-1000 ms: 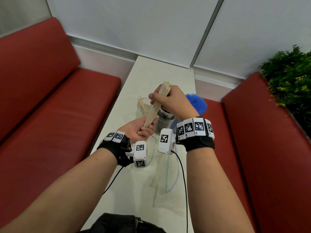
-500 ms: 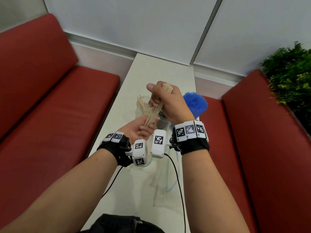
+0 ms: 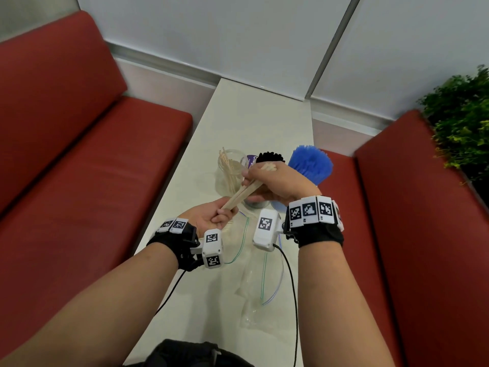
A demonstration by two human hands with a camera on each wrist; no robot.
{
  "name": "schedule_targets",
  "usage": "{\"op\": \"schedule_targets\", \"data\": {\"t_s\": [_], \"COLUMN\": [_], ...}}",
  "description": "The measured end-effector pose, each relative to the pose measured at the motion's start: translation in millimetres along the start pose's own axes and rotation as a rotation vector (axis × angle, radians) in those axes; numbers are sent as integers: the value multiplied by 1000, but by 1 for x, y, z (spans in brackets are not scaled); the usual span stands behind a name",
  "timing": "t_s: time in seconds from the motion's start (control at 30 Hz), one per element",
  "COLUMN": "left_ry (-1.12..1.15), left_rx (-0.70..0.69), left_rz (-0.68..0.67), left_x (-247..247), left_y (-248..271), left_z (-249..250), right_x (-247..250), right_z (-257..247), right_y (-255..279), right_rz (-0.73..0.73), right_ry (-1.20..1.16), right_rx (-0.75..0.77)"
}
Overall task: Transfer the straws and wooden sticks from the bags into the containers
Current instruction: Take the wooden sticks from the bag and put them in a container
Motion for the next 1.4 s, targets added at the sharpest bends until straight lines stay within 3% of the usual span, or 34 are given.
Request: {"op": "schedule_targets", "data": {"t_s": [0.13,0.27,0.4,0.47,0.53,0.6,0.67,0.73,0.8,0.87,1.03,1.4], "left_ry": [-19,-182,-693,-1121,-1570,-1876,-2058,-2212,-2369,-2507,-2615,-2683], "left_rx": [-119,-374,-531,-571,-549,-526,-443,-262,-159,-155,-237,-196], "left_rz": [89,243,509,635,709,700,614,522,553,625,765,928], "left_x": [5,8,18,25,31,34,39,47,54,56,59,37], "left_y": [-9,-14,-21,-28,-34,-40,-48,-54,-57,-60,-66,-49], "left_z": [1,18,32,35,34,31,29,27,24,21,15,9], "right_x": [-5,7,24,25,21,14,7,2,-1,-4,-6,5], "right_z": [3,-22,-51,-55,-53,-44,-32,-21,-13,-6,8,11], "right_y": [-11,-23,-44,-64,-85,-106,-123,-138,-150,-159,-172,-150], "right_rz": [3,84,376,494,537,529,525,518,486,448,433,468], "right_ry": [27,74,103,157,230,313,392,442,475,515,535,505], "right_rx": [7,89,284,303,269,218,178,150,114,70,14,3]}}
Point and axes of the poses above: each hand's wrist, its own y-axis away from the middle knuckle, its own x-axis out of the back of the hand, z = x × y, the point moved 1 cm from there along -y, towards the middle knuckle, and after that the axes turned 2 degrees about -z, right-handed, at the moved point
